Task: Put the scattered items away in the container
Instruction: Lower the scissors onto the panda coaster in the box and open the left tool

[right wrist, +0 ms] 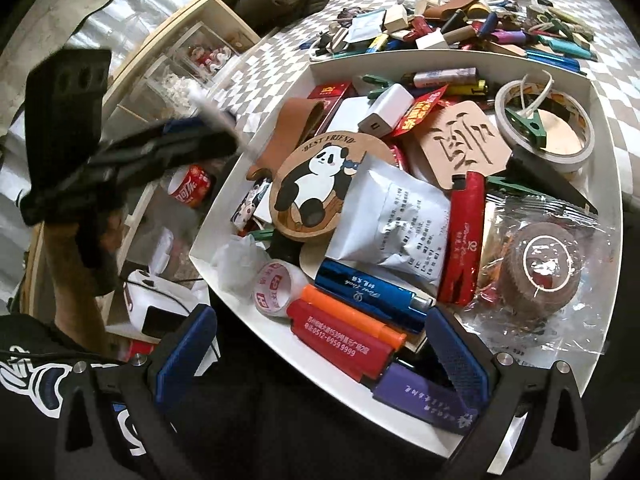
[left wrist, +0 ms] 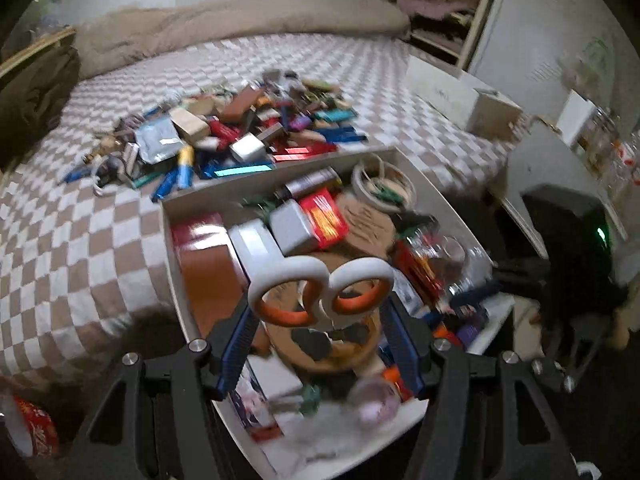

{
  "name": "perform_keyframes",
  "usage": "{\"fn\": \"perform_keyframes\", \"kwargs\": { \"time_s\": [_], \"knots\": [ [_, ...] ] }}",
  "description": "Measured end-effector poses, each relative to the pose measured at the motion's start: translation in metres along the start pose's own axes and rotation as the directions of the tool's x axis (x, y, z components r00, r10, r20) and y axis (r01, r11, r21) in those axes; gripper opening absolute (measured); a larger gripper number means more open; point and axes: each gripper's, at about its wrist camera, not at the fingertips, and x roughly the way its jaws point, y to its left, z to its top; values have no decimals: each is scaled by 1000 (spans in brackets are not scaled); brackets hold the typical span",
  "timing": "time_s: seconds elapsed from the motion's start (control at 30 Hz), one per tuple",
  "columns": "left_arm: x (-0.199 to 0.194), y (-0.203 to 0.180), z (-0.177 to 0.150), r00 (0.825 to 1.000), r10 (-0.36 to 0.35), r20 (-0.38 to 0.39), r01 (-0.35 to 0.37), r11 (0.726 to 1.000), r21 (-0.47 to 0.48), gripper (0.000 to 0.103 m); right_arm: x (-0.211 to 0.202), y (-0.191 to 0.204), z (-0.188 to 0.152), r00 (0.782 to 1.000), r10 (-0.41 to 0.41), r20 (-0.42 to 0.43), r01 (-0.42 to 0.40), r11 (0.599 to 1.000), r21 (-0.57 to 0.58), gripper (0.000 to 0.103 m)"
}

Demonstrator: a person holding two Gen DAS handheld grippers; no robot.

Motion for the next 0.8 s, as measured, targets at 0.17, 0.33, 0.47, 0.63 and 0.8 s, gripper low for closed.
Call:
{"fn": "perform_keyframes", "kwargs": {
  "time_s": [0.17,0.33,0.47,0.63,0.8],
  "knots": [
    [16,-10,3,999,2,-32,0,999,53,62,3,-2,3,1000,9,-1,-9,1000,9,103],
    [38,-6,10,998,-1,-58,4,999,53,62,-1,-2,2,1000,-13,7,13,1000,0,103],
    [47,-1,13,997,33,-64,-29,998,58,62,0,-5,4,1000,-19,15,18,1000,12,103],
    [50,4,9,997,37,-70,-34,999,41,62,2,-8,5,1000,-12,10,12,1000,18,103],
    [49,10,8,998,34,-59,-34,999,8,62,2,-6,6,1000,-9,9,9,1000,8,103]
  ]
}}
